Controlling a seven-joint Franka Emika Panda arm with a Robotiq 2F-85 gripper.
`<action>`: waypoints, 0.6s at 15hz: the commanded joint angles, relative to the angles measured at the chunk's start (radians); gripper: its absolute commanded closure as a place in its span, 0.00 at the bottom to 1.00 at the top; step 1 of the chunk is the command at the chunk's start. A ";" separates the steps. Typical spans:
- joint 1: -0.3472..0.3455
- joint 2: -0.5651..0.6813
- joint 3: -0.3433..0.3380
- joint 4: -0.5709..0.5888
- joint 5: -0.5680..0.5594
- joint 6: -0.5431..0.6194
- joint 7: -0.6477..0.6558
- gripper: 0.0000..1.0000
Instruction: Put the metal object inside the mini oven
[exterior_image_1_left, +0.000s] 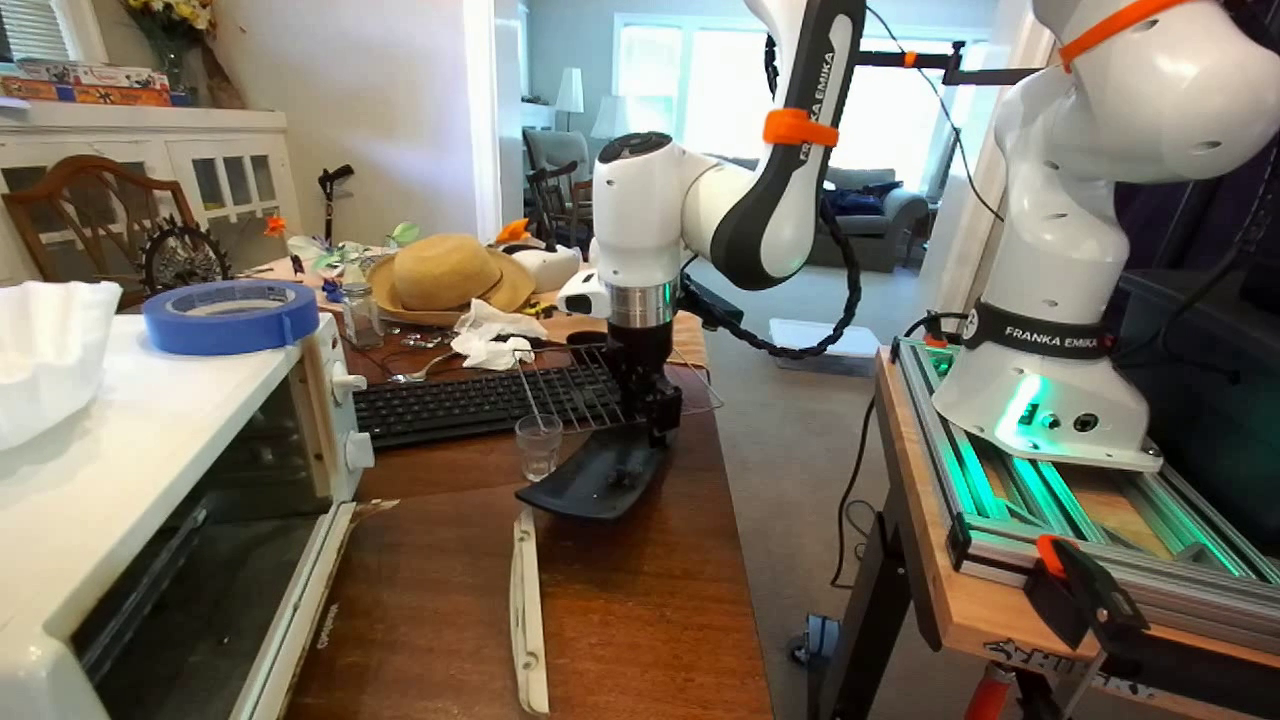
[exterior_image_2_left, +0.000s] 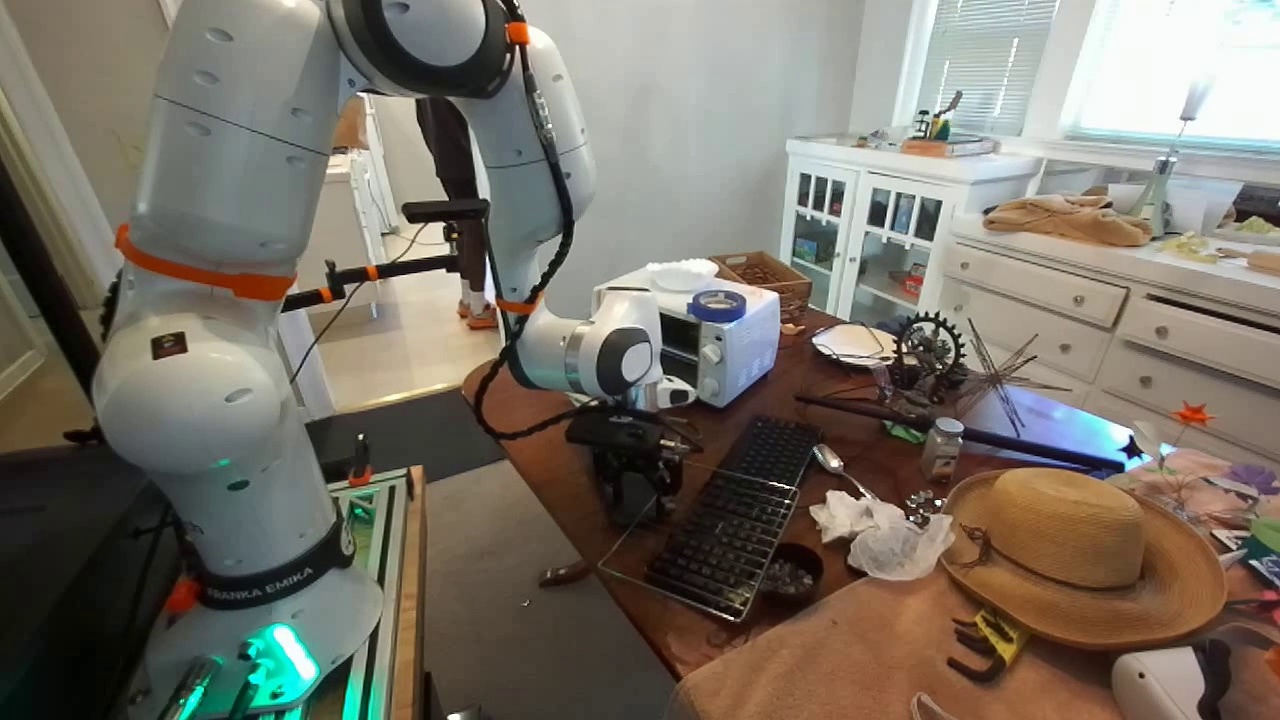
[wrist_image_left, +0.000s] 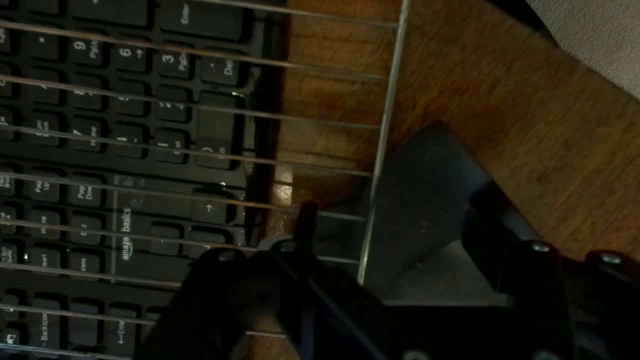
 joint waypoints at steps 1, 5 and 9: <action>0.007 0.000 -0.008 -0.008 -0.004 0.011 0.052 0.20; 0.039 -0.024 -0.020 -0.006 -0.022 -0.010 0.101 0.21; 0.057 -0.027 -0.012 0.009 -0.017 -0.032 0.113 0.20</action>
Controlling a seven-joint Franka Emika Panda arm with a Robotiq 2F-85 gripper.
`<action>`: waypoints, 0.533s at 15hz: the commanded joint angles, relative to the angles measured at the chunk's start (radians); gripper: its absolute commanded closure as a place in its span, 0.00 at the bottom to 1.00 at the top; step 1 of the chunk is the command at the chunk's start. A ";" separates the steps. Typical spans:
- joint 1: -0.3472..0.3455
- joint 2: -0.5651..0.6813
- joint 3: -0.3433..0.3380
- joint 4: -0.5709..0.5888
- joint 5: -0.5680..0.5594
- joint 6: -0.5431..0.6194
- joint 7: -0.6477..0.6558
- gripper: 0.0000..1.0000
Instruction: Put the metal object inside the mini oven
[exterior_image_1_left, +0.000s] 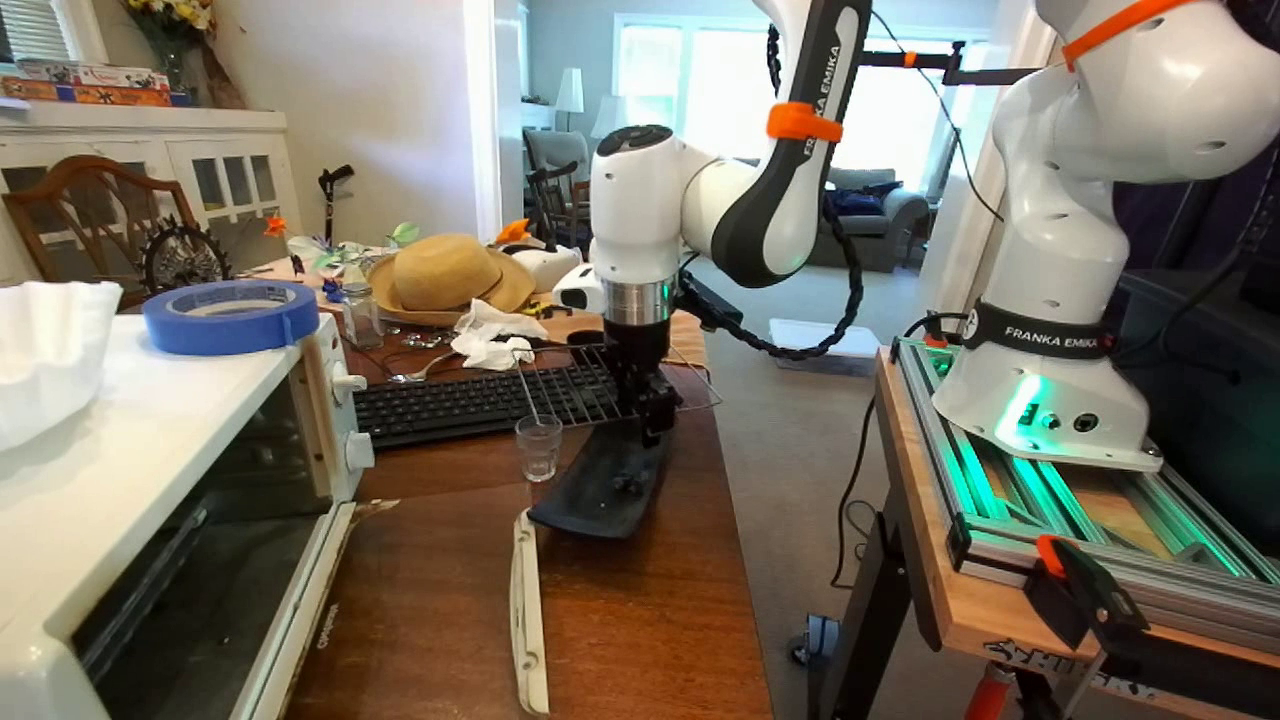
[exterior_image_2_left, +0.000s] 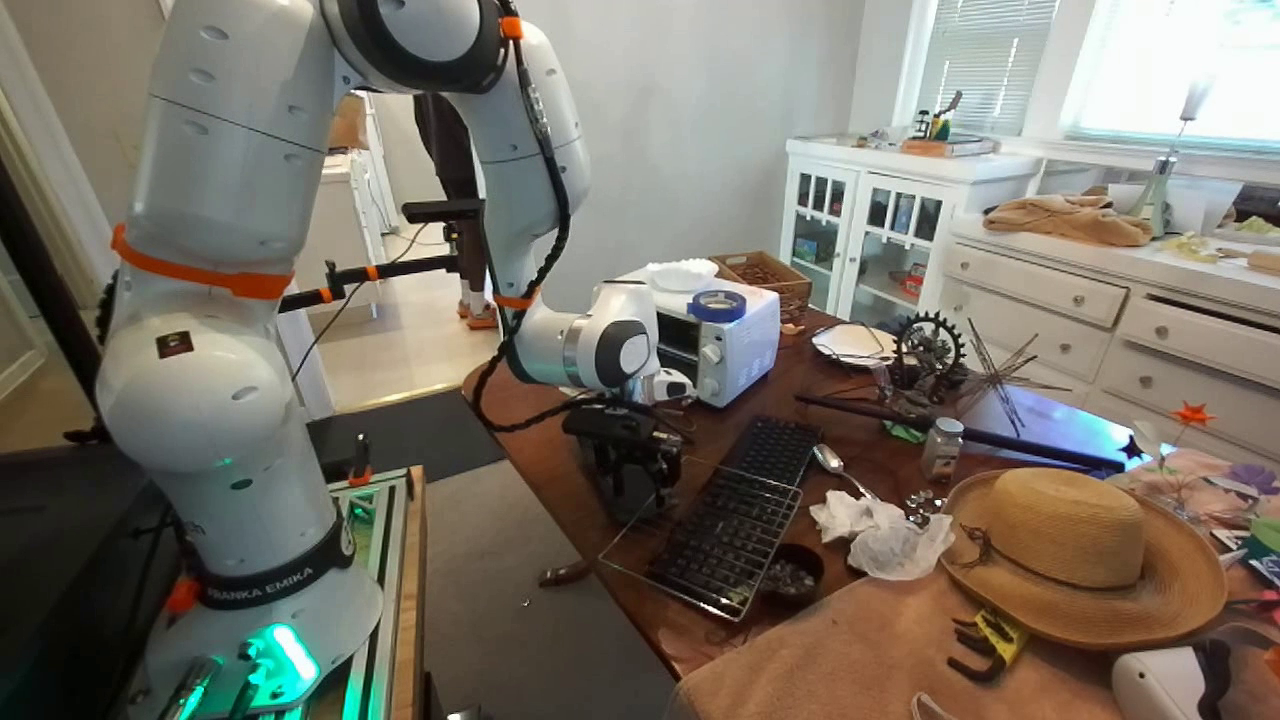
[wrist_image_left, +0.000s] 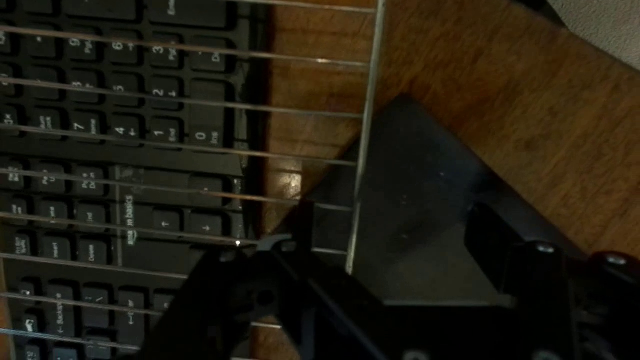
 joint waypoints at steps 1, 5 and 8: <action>0.027 -0.013 -0.001 0.010 -0.015 -0.033 0.037 0.19; 0.032 -0.004 0.000 0.025 -0.015 -0.032 0.035 0.23; 0.027 -0.002 0.001 0.029 -0.012 -0.025 0.032 0.41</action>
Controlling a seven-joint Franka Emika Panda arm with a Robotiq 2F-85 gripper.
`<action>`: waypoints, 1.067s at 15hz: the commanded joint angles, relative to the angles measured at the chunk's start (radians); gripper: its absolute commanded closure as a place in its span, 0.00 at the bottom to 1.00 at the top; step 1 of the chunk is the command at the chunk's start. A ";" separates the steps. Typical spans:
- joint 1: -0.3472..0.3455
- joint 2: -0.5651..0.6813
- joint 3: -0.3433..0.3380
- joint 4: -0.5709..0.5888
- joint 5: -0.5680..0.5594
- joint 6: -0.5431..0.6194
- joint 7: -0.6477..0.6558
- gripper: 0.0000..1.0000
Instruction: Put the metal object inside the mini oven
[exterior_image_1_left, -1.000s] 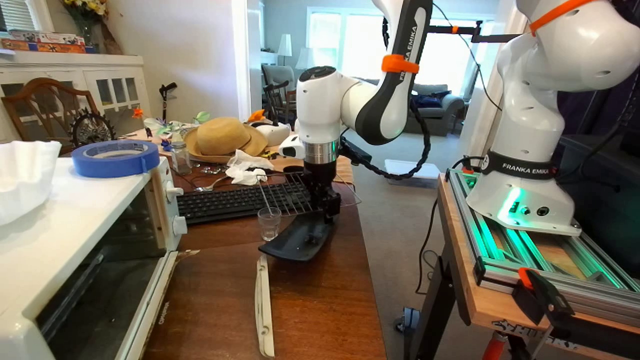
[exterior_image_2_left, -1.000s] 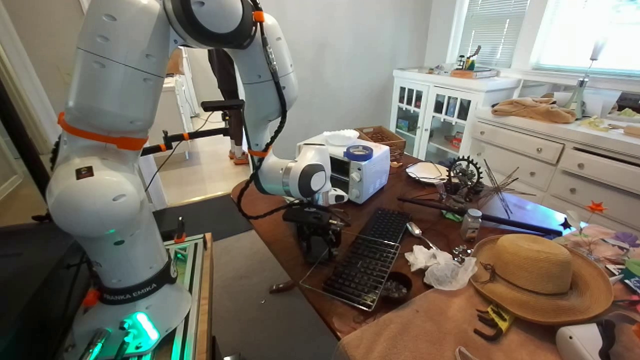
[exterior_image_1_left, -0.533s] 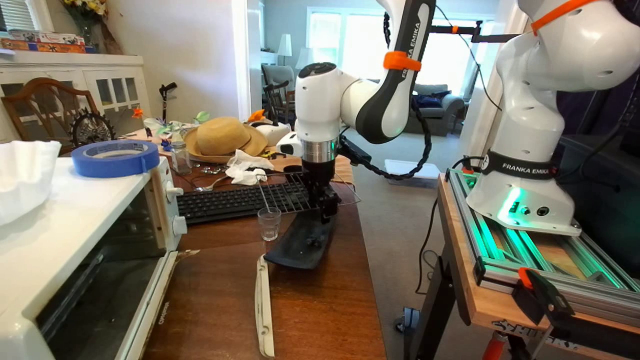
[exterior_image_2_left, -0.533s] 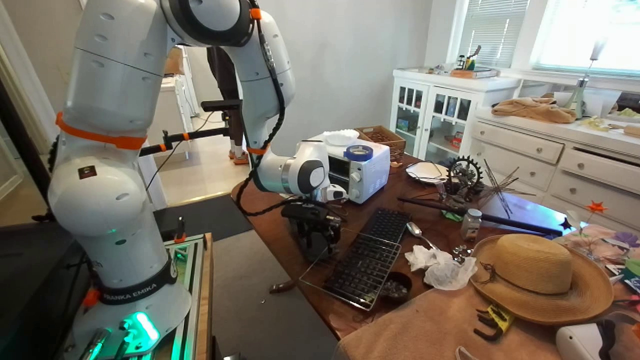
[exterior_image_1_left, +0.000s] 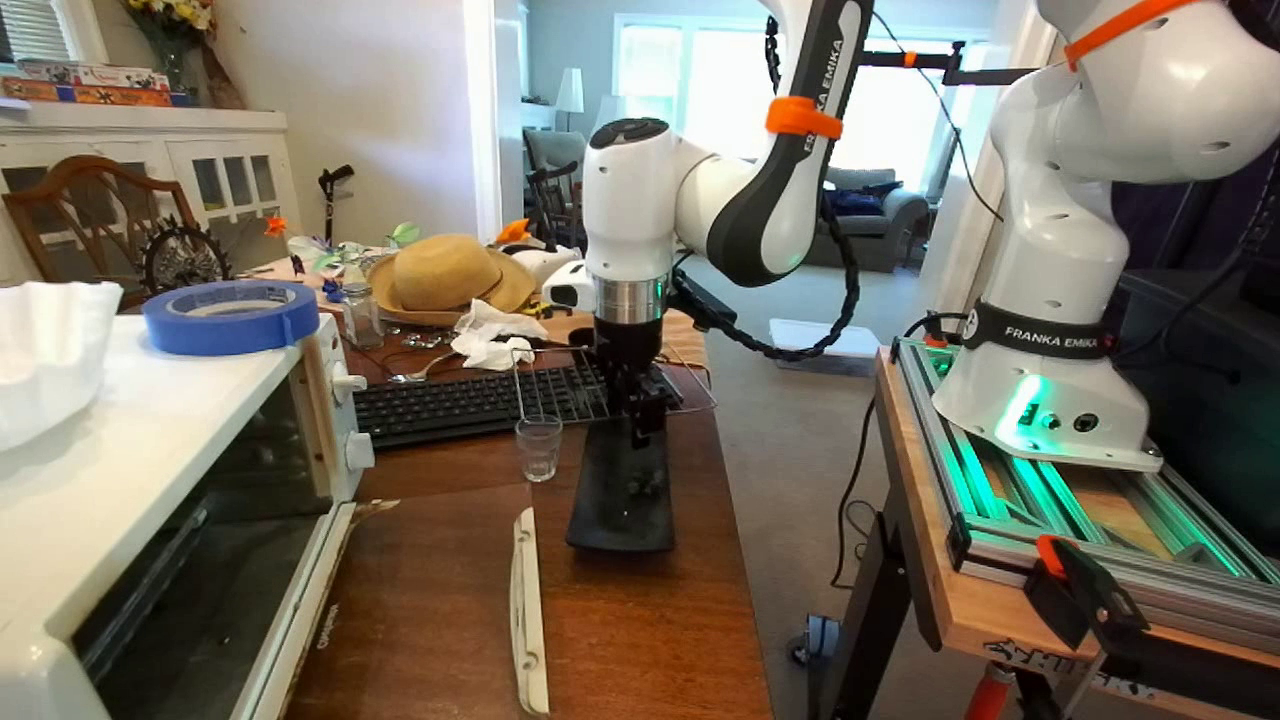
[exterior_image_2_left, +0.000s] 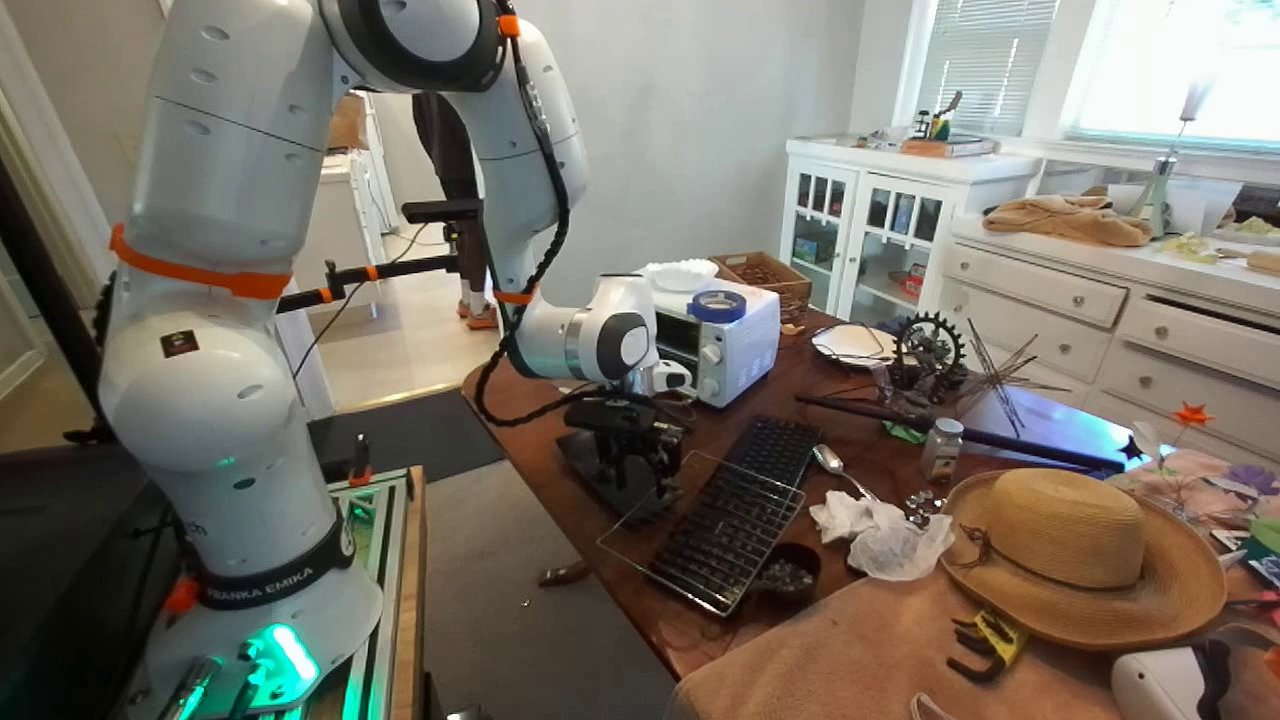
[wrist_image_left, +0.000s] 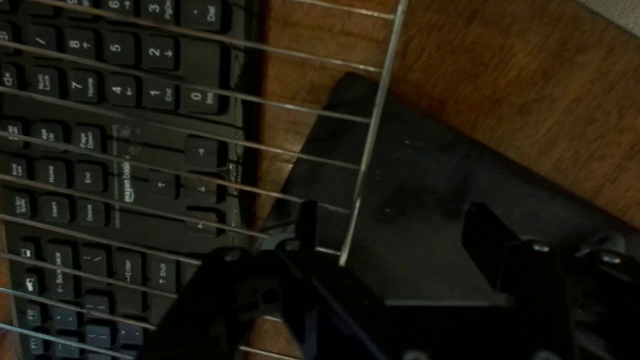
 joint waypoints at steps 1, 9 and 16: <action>-0.004 0.003 0.005 0.009 -0.006 -0.016 0.015 0.55; -0.021 0.000 0.015 0.001 0.011 -0.002 0.013 1.00; 0.000 -0.073 0.046 -0.023 0.013 -0.137 0.034 0.99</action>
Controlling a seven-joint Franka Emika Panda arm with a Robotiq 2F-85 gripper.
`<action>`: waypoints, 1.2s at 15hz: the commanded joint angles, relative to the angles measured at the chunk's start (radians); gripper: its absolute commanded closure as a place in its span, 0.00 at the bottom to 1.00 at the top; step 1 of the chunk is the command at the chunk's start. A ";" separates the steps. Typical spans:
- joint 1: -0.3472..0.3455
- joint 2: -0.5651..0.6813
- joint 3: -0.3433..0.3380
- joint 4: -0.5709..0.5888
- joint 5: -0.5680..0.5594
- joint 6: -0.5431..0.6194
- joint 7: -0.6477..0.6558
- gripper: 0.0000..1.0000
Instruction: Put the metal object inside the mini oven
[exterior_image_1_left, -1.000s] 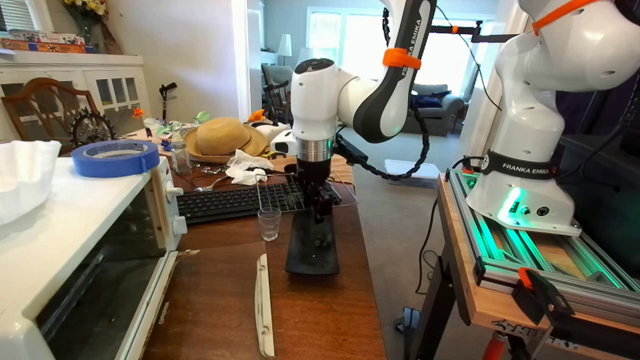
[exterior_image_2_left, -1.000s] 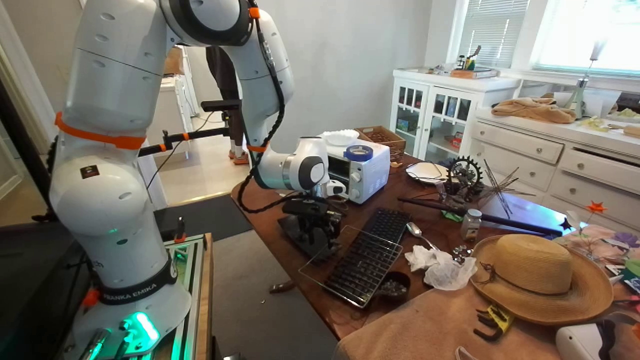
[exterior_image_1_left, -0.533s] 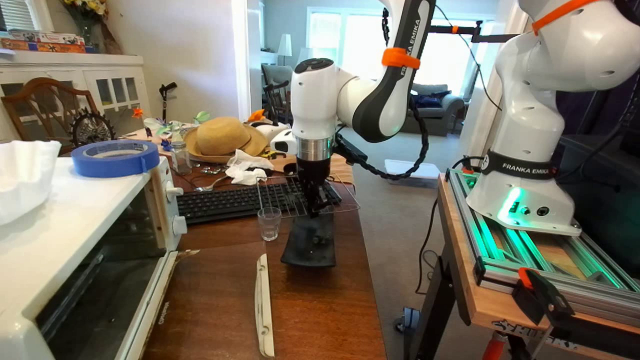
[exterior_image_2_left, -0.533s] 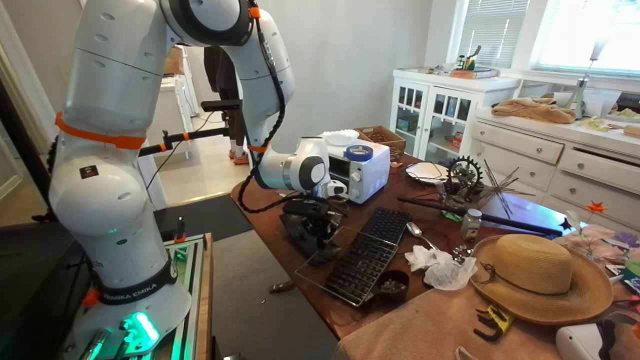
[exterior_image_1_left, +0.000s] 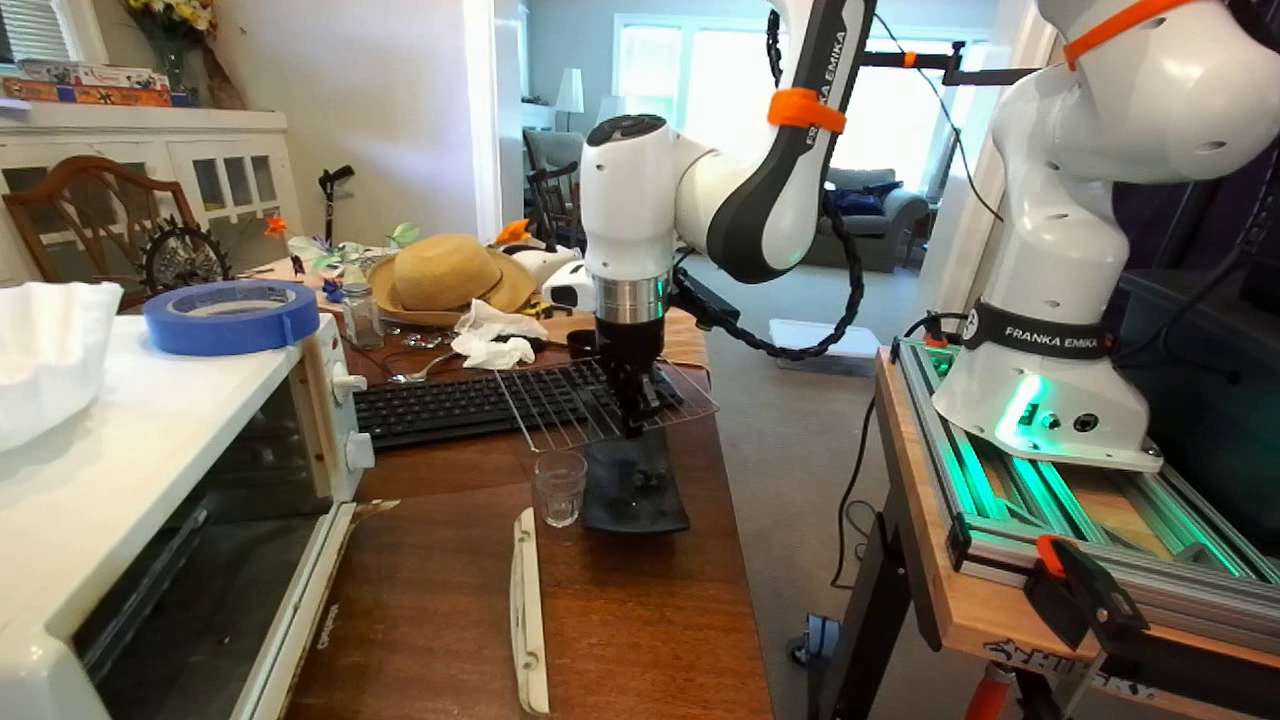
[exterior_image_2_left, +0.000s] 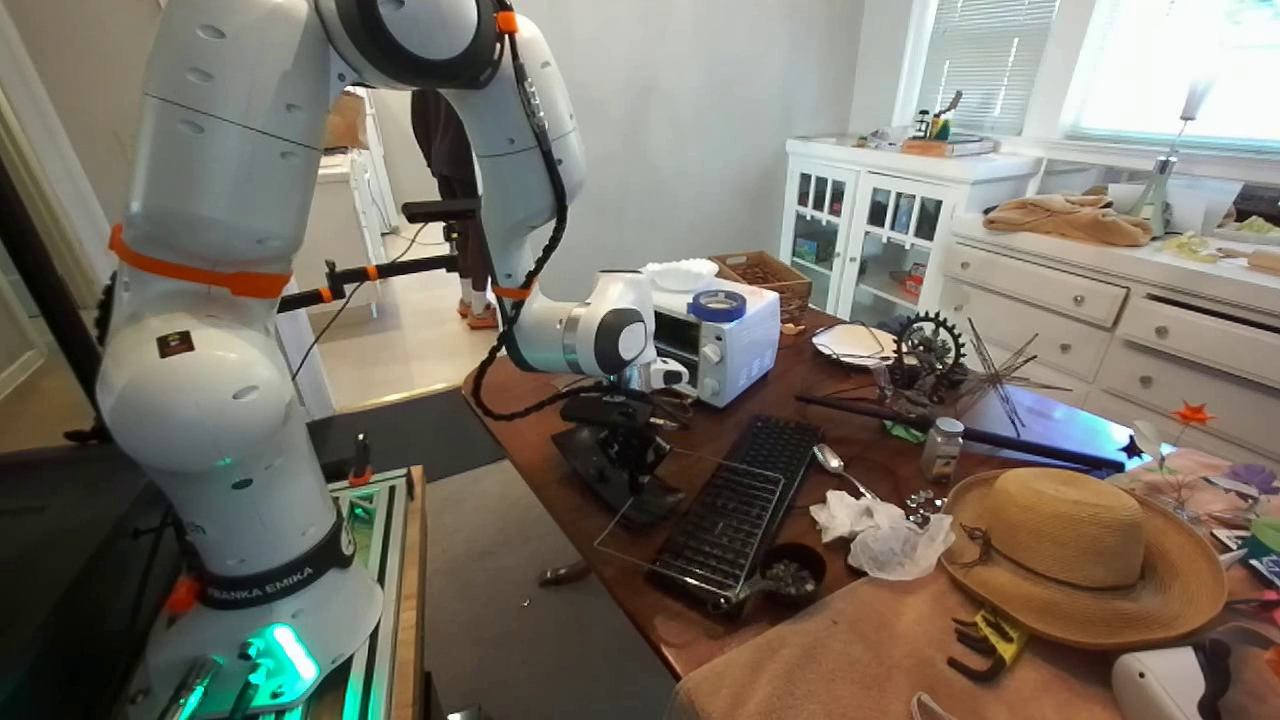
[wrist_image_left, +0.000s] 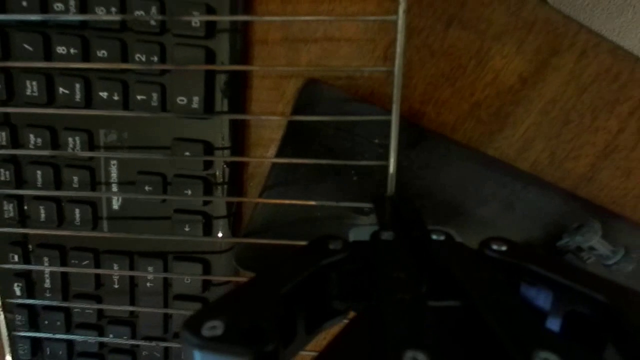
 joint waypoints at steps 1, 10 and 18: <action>0.029 -0.074 0.012 -0.018 -0.008 -0.155 0.040 0.99; 0.034 -0.166 0.106 0.031 -0.151 -0.527 0.196 0.99; -0.048 -0.038 0.132 0.103 -0.149 -0.466 0.143 0.99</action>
